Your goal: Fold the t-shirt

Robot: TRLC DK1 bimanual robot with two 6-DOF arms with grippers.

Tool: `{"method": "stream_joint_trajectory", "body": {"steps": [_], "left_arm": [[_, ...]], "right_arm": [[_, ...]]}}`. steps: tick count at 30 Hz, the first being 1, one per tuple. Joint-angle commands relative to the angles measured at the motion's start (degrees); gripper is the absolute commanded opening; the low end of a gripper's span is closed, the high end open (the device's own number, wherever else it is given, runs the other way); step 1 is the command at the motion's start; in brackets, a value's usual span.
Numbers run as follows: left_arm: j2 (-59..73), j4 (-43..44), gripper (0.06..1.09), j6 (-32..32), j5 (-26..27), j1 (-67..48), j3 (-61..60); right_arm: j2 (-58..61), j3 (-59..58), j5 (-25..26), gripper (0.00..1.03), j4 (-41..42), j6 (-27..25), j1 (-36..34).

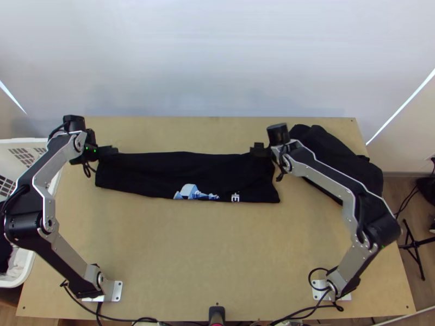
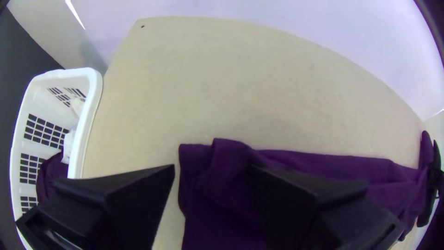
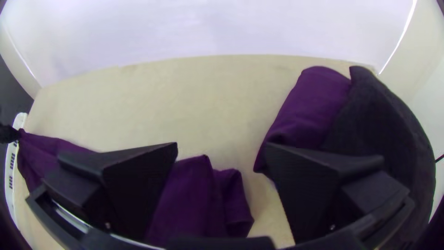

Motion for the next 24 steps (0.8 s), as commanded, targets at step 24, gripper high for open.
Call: {"method": "stream_joint_trajectory", "body": {"steps": [24], "left_arm": [[4.20, -10.95, 1.03, 17.66, 40.23, 17.76, -4.11]], "right_arm": [[-19.80, -8.47, 0.40, 0.99, -6.56, -0.12, 0.08]]}}
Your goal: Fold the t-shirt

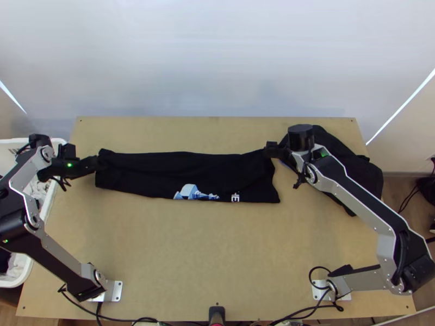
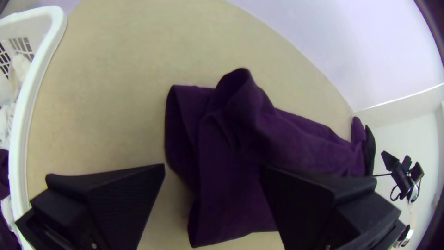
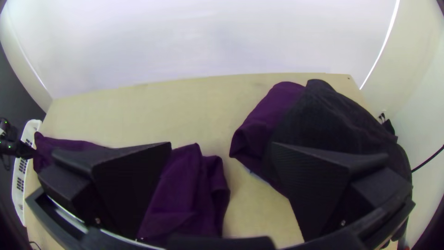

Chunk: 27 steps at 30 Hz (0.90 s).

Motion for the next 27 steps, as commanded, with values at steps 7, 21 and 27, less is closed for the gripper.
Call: {"method": "stream_joint_trajectory", "body": {"steps": [7, 21, 27], "left_arm": [[3.90, -3.13, 1.03, 4.83, 8.95, 0.05, 0.55], [6.62, 0.21, 1.03, -1.32, 9.83, -11.46, 1.16], [6.10, 3.46, 0.36, -5.19, 7.72, -12.52, -0.42]], "right_arm": [[-2.27, -1.55, -0.17, 0.99, -1.29, 0.67, 0.54], [-2.45, 0.47, -0.17, 0.99, -2.09, 1.81, 0.62], [-3.50, 0.65, -0.17, 0.99, -2.70, 1.81, 0.01]]}}
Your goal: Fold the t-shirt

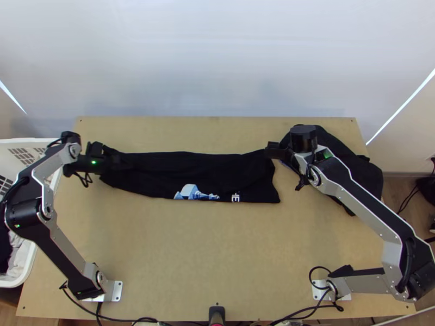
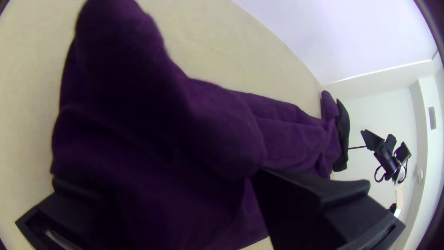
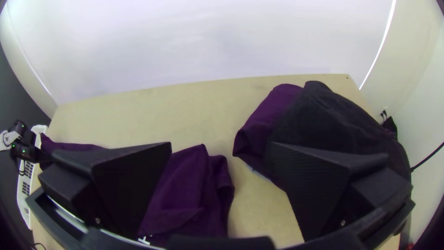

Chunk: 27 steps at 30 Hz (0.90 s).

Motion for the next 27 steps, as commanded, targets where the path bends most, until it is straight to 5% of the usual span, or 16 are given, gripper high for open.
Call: {"method": "stream_joint_trajectory", "body": {"steps": [1, 13, 16, 27], "left_arm": [[-0.33, 4.28, 0.09, -4.65, -2.22, -1.41, -1.29], [-9.47, 0.59, 0.09, 0.28, -11.89, 18.98, 2.05], [-7.28, -8.73, 0.09, 0.98, -14.44, 21.79, 9.25], [-23.01, -19.28, 0.09, -9.74, -15.58, -7.65, 13.65]], "right_arm": [[-1.12, 0.32, 0.03, 0.99, -0.87, 0.08, -0.76], [-3.76, -3.11, 0.03, 0.99, -0.95, 0.26, -3.75], [-3.85, -3.37, 0.03, 0.99, -0.87, 0.79, -3.57], [-4.64, -3.46, 0.03, 0.99, -0.87, 1.93, -2.25]]}}
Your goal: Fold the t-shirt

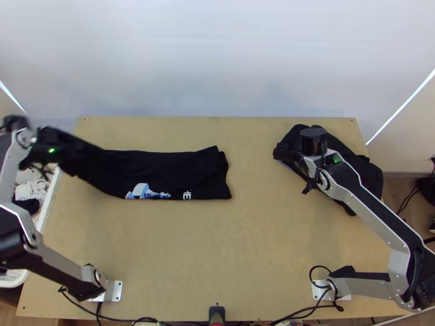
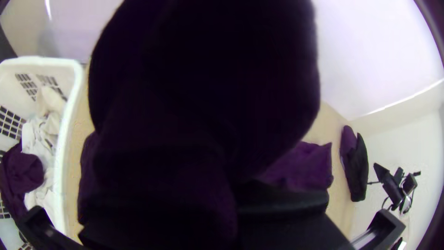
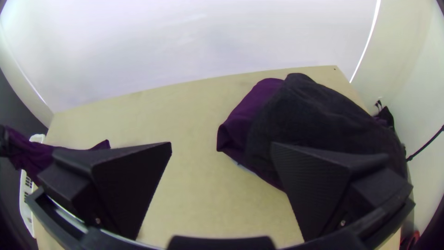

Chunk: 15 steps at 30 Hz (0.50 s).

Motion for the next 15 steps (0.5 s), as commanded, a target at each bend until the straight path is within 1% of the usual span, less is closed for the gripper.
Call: {"method": "stream_joint_trajectory", "body": {"steps": [1, 7, 15], "left_arm": [[-6.70, -4.83, 0.09, -7.02, -1.86, -18.84, 3.88], [-0.73, -4.30, 0.09, -13.78, -4.14, -32.99, 7.66], [9.38, 0.53, 0.09, -20.02, -5.37, -40.99, 11.09]], "right_arm": [[-1.19, -0.23, 0.01, 0.99, -0.25, 0.36, -0.22], [-3.91, -0.75, 0.01, 0.99, -1.84, 0.18, -3.65], [-7.87, -1.72, 0.01, 0.99, -4.12, 0.09, -7.16]]}}
